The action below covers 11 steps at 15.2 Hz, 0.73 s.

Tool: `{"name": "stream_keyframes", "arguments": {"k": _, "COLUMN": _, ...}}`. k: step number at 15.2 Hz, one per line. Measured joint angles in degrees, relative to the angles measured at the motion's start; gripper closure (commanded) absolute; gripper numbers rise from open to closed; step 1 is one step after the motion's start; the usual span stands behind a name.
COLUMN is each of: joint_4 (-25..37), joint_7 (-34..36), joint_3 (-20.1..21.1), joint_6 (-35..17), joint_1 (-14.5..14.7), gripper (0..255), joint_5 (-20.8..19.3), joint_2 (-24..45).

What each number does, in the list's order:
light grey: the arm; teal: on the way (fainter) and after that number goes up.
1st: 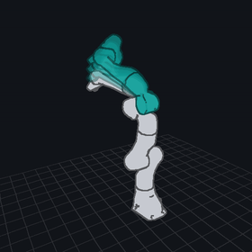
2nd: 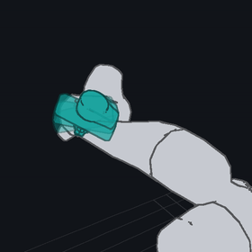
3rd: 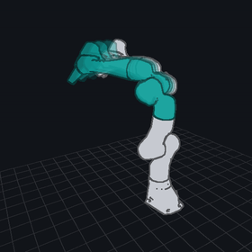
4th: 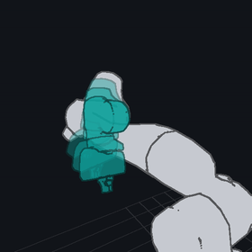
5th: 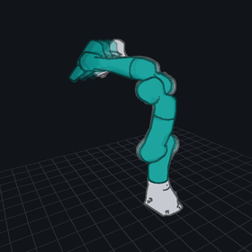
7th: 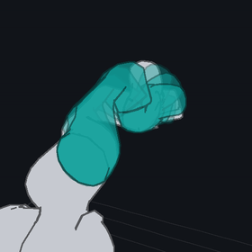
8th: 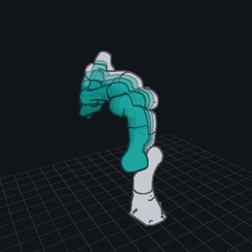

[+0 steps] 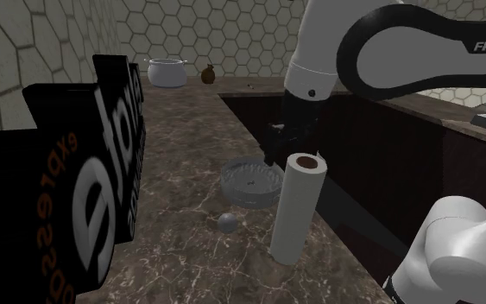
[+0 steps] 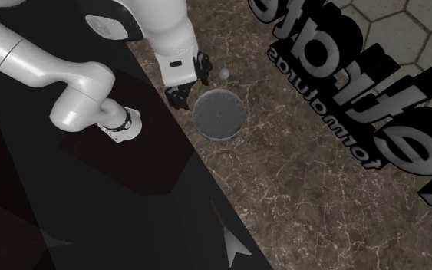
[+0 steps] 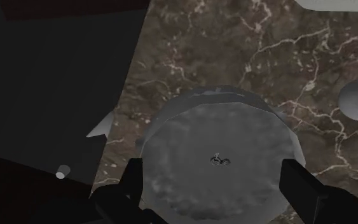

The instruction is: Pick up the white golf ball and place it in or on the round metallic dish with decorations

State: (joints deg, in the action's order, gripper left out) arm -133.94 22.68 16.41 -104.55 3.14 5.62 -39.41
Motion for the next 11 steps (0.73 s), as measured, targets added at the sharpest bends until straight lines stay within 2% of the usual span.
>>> {"name": "stream_keyframes", "arguments": {"k": 5, "joint_4": 1.58, "joint_7": 7.89, "joint_3": 7.42, "joint_6": -3.42, "joint_1": 0.57, "gripper": 0, "joint_5": 0.87, "joint_2": 4.75}}
{"name": "stream_keyframes", "arguments": {"k": 11, "joint_4": 6.13, "joint_7": 17.82, "joint_3": 16.61, "joint_6": -7.13, "joint_1": -0.46, "gripper": 0, "joint_5": -0.94, "joint_2": 13.29}}
